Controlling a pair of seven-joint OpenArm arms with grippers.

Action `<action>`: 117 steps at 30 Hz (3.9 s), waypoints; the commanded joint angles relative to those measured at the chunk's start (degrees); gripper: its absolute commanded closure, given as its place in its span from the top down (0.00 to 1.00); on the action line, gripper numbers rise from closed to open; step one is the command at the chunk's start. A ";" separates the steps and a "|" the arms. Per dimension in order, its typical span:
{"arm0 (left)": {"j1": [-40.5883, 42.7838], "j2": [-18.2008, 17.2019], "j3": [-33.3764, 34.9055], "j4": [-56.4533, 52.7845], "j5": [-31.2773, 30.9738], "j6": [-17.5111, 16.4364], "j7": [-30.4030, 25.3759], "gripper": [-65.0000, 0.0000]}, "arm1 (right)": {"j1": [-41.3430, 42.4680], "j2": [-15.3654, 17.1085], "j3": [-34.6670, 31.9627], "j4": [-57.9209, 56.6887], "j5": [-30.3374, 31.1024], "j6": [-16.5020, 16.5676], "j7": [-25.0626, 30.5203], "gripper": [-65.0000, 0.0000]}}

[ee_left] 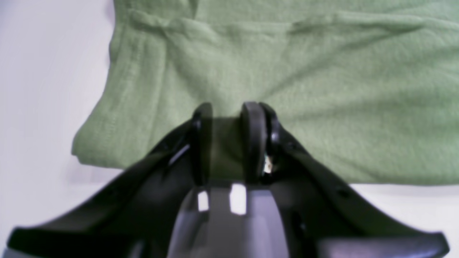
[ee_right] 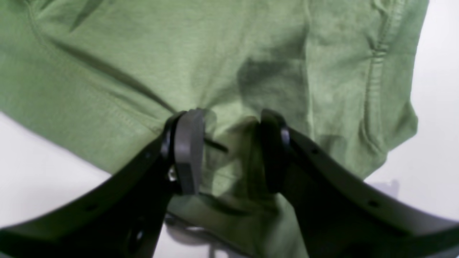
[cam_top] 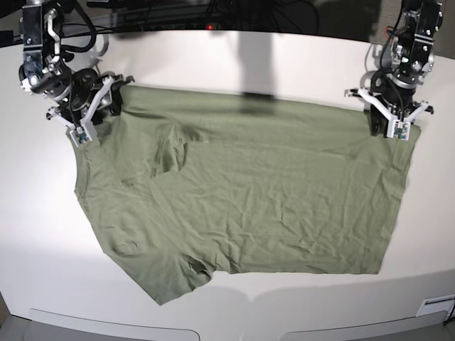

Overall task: Fold the T-shirt properly
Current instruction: 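Grasp the folded edge with both grippers and lift it, then drag the held edge back toward the arms, spreading the shirt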

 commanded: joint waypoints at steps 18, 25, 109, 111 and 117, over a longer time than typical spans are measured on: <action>7.85 2.08 -7.45 -0.22 1.49 0.11 15.08 0.22 | -4.11 0.79 8.92 2.16 -0.96 -0.09 -3.21 0.40; 13.86 4.26 -7.45 6.27 2.84 0.09 13.73 0.22 | -7.78 0.81 8.92 4.11 -0.96 -0.09 -3.10 0.40; 23.54 10.51 -7.45 10.05 11.41 7.50 3.89 0.24 | -16.87 0.79 8.98 14.82 -1.33 -6.58 -2.47 0.40; 22.88 10.51 -7.45 10.32 11.41 7.52 3.89 0.25 | -16.87 0.79 8.98 14.82 -1.20 -6.58 -2.47 0.40; 22.75 10.51 -7.45 12.46 11.41 7.50 4.92 0.25 | -16.85 0.79 8.98 14.82 -1.16 -6.58 -2.45 0.40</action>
